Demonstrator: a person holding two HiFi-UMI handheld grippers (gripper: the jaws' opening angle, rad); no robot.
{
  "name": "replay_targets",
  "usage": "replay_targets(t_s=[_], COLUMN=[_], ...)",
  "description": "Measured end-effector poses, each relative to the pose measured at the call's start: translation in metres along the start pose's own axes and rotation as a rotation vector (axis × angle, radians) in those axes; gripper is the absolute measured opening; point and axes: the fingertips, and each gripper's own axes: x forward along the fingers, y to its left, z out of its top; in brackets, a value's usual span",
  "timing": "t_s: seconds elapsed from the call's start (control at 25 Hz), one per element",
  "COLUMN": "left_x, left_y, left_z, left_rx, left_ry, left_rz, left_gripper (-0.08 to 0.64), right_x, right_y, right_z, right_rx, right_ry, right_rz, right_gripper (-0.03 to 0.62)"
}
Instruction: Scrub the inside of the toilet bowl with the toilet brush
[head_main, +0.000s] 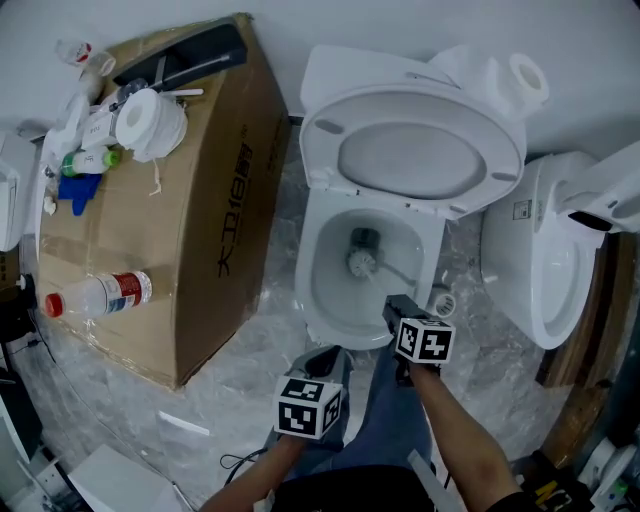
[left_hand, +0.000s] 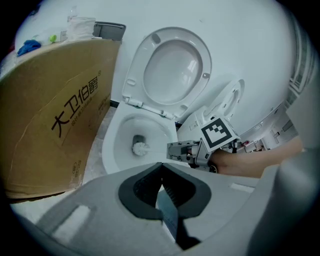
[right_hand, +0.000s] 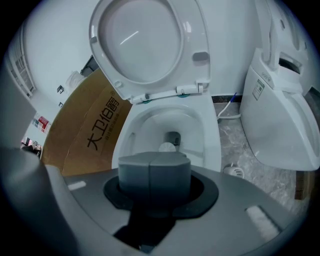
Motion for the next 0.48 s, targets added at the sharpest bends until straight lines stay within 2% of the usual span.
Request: replay_targets(t_s=[0.48], left_x=[-0.007], left_y=[0.015], left_z=[-0.008], left_rx=[-0.009], left_ry=[0.022], left_rz=[0.037], left_gripper=[-0.009], right_x=[0.029], right_y=[-0.013], right_z=[0.027], right_rx=[0.043], right_ry=[-0.020], right_rz=[-0.029], right_gripper=[0.150])
